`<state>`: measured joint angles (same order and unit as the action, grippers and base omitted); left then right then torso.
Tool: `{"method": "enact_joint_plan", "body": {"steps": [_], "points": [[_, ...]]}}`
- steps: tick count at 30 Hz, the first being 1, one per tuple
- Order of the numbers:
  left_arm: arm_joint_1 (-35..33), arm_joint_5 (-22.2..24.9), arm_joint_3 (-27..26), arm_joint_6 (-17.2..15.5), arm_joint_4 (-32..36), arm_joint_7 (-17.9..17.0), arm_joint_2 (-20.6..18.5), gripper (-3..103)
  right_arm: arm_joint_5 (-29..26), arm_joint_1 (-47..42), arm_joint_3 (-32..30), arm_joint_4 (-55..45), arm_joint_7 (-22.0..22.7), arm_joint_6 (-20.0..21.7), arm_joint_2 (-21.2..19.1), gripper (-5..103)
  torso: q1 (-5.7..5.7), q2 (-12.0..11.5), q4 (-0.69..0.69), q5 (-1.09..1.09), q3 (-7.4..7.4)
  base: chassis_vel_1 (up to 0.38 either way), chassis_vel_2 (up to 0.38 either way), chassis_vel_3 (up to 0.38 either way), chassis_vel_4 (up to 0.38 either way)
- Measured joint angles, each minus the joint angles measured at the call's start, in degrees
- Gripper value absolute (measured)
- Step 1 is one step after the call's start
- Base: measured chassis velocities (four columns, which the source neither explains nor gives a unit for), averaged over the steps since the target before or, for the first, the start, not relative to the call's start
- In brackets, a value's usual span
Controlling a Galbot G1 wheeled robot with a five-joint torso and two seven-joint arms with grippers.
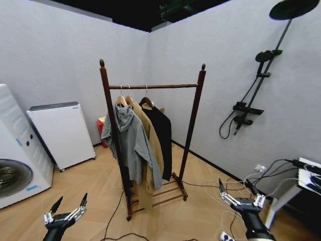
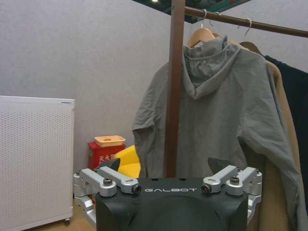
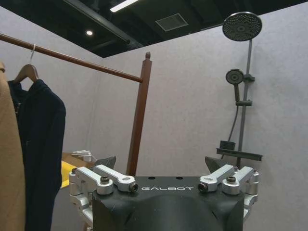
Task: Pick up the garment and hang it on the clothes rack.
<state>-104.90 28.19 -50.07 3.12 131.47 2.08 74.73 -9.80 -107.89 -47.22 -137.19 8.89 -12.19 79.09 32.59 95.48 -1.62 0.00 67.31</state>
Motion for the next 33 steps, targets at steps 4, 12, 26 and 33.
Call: {"method": "enact_joint_plan", "body": {"steps": [4, 12, 26, 33], "points": [[0.00, 0.00, 0.00, 0.00, 0.00, 0.00, 0.00, 100, -0.01, 0.00, 0.00, 0.02, -0.02, 0.00, 0.00, 100, 0.00, 0.00, 0.00, 0.00, 0.00, -0.102, -0.103, -0.114, -0.107], [0.00, 0.00, 0.00, 0.00, 0.00, 0.00, 0.00, 100, -0.02, 0.00, 0.00, 0.02, -0.02, 0.01, -0.01, 100, 0.00, 0.00, 0.00, 0.01, 0.00, -0.119, -0.127, -0.124, -0.123], [0.00, 0.00, 0.00, 0.00, 0.00, 0.00, 0.00, 100, -0.02, 0.00, 0.00, 0.03, -0.02, 0.01, -0.01, 100, 0.00, 0.00, 0.00, 0.01, 0.00, -0.121, -0.121, -0.123, -0.127], [0.00, 0.00, 0.00, 0.00, 0.00, 0.00, 0.00, 100, -0.02, 0.00, 0.00, 0.03, -0.02, 0.01, -0.01, 100, 0.00, 0.00, 0.00, 0.00, 0.00, -0.126, -0.116, -0.115, -0.131]]}}
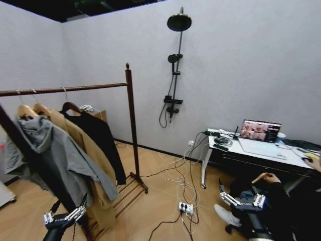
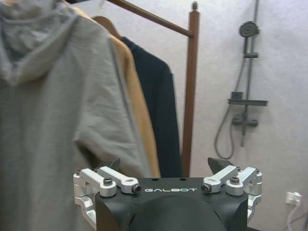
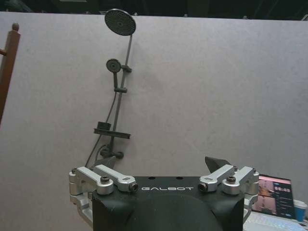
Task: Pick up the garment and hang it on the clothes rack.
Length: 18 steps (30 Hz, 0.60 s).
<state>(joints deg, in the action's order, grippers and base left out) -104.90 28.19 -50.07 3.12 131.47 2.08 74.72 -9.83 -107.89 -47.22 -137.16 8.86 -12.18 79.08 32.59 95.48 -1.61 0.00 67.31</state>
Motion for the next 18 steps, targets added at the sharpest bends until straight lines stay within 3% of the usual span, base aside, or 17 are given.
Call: {"method": "enact_joint_plan", "body": {"steps": [18], "points": [[0.00, 0.00, 0.00, 0.00, 0.00, 0.00, 0.00, 100, 0.00, 0.00, 0.00, 0.00, 0.00, 0.00, 0.00, 100, -0.01, 0.00, 0.00, 0.00, 0.00, -0.125, -0.122, -0.128, -0.132]]}}
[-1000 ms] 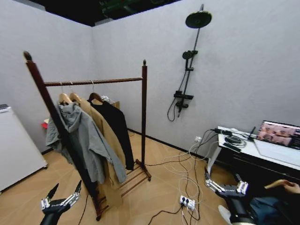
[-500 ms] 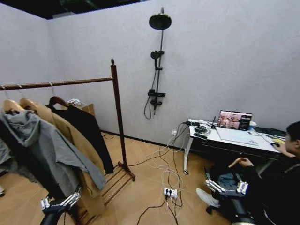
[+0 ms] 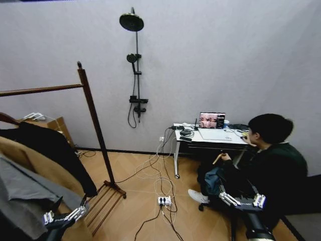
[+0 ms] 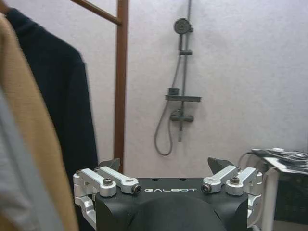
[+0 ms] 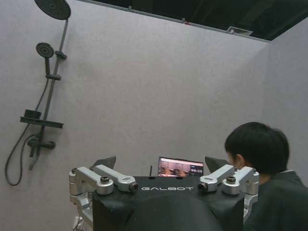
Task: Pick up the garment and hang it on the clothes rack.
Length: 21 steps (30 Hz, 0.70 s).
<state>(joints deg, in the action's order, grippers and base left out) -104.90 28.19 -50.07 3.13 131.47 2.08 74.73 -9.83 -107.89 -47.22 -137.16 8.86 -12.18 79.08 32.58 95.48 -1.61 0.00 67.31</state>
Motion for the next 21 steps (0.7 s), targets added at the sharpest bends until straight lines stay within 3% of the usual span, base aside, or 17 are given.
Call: {"method": "enact_joint_plan", "body": {"steps": [21], "points": [[0.00, 0.00, 0.00, 0.00, 0.00, 0.01, 0.00, 100, 0.00, 0.00, 0.00, 0.00, 0.00, 0.00, 0.00, 100, 0.00, 0.00, -0.02, 0.00, 0.00, -0.108, -0.115, -0.106, -0.110]]}}
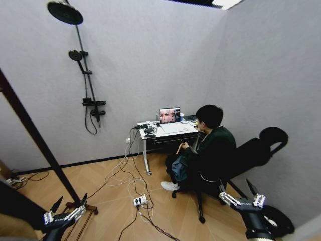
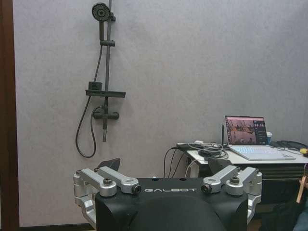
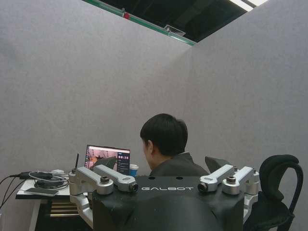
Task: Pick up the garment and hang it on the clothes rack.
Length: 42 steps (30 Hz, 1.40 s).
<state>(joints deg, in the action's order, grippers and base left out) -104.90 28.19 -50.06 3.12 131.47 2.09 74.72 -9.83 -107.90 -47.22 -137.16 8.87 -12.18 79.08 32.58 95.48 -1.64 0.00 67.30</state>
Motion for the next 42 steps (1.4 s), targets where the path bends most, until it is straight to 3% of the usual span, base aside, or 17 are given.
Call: {"method": "enact_joint_plan", "body": {"steps": [2, 26, 29, 35, 42], "points": [[0.00, 0.00, 0.00, 0.00, 0.00, -0.01, 0.00, 100, 0.00, 0.01, 0.00, 0.00, 0.00, 0.00, 0.00, 100, 0.00, 0.00, 0.05, 0.00, 0.00, 0.000, 0.000, 0.000, 0.000], [-0.02, 0.00, 0.00, 0.00, 0.00, -0.02, 0.00, 100, 0.00, -0.01, 0.00, 0.00, -0.01, 0.00, 0.00, 100, -0.07, 0.05, 0.04, -0.02, -0.03, 0.139, -0.132, -0.130, 0.141], [0.00, 0.00, 0.00, 0.00, 0.00, 0.00, 0.00, 100, 0.00, -0.01, 0.00, 0.01, 0.00, -0.01, 0.00, 100, -0.06, 0.03, -0.03, 0.01, -0.01, 0.041, 0.014, -0.073, 0.087], [0.00, 0.00, 0.00, 0.00, 0.00, -0.01, 0.00, 100, 0.00, 0.02, 0.00, 0.01, 0.00, -0.01, 0.00, 100, 0.05, -0.03, 0.05, 0.02, 0.02, -0.002, 0.052, 0.058, 0.010], [0.00, 0.00, 0.00, 0.00, 0.00, -0.01, 0.00, 100, 0.00, 0.02, 0.00, 0.00, 0.00, -0.01, 0.00, 100, 0.03, -0.02, 0.01, -0.02, 0.01, 0.045, 0.101, 0.101, 0.043]]}}
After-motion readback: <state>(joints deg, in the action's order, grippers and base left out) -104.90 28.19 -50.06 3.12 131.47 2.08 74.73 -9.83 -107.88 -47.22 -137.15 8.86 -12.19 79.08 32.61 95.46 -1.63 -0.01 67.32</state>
